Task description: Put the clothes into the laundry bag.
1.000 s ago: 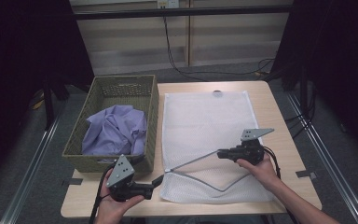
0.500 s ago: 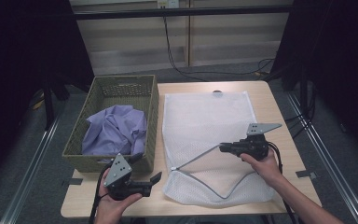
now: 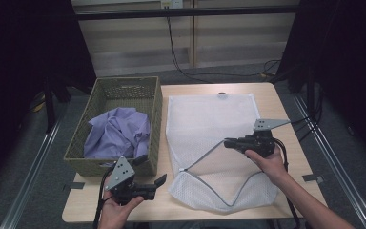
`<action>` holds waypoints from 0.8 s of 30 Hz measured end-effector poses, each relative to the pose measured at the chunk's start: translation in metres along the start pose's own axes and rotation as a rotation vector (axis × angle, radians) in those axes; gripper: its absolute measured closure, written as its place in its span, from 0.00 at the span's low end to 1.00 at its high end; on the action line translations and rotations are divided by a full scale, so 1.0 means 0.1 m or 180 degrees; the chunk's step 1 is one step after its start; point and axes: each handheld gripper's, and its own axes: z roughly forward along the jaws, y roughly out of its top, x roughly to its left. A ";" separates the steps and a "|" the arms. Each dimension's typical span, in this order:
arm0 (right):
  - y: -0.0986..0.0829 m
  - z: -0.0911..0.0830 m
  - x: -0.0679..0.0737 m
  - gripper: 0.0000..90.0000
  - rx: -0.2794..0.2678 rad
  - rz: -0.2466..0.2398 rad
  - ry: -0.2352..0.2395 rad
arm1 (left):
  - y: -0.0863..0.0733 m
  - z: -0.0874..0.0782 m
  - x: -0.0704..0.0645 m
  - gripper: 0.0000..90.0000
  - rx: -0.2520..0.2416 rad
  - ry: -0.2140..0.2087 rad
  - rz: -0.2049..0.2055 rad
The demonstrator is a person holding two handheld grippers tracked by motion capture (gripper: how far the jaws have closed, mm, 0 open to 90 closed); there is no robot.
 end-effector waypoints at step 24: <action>0.26 0.02 -0.08 0.97 -0.0242 0.0008 0.0071 | 0.10 -0.19 0.20 0.10 0.0022 -0.0269 -0.0168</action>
